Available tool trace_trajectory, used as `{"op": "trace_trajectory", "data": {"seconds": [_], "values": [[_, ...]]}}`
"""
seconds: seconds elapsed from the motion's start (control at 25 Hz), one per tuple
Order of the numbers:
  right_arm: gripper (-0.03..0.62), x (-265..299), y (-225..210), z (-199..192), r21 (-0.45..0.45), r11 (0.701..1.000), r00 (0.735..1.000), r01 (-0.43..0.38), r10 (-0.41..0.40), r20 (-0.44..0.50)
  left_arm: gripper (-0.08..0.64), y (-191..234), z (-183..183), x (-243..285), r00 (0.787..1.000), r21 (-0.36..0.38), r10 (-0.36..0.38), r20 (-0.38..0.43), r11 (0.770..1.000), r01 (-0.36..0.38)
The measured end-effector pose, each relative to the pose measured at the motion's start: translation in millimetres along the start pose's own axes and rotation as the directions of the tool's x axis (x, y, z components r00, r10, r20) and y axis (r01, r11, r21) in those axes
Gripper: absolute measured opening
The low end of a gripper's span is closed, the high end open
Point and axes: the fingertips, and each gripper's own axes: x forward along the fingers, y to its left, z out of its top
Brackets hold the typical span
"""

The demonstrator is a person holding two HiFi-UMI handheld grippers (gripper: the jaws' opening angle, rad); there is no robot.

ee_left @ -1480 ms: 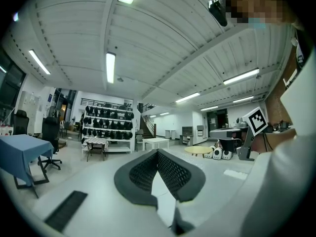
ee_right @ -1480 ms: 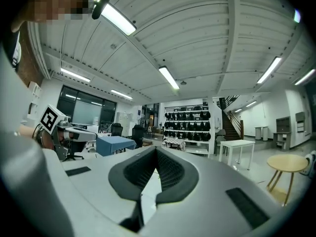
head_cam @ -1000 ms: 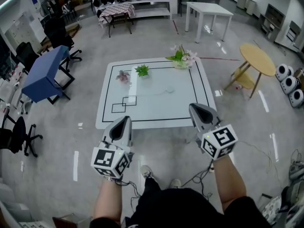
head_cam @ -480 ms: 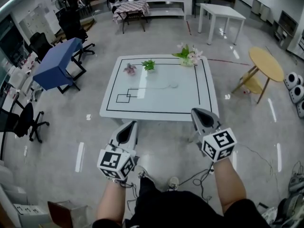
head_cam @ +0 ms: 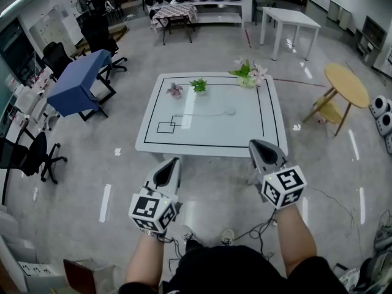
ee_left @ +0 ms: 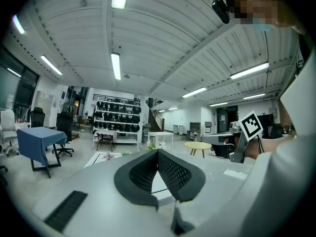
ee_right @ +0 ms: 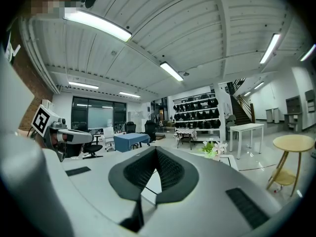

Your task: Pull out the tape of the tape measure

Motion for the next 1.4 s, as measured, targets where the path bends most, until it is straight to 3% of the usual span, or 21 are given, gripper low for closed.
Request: {"op": "trace_trajectory", "data": {"seconds": [1.4], "values": [[-0.003, -3.1, -13.9, -13.5, -0.007, 1.0, 0.999, -0.02, 0.02, -0.028, 0.003, -13.7, -3.9, 15.8, 1.0, -0.012, 0.013, 0.014, 1.0, -0.013]]}}
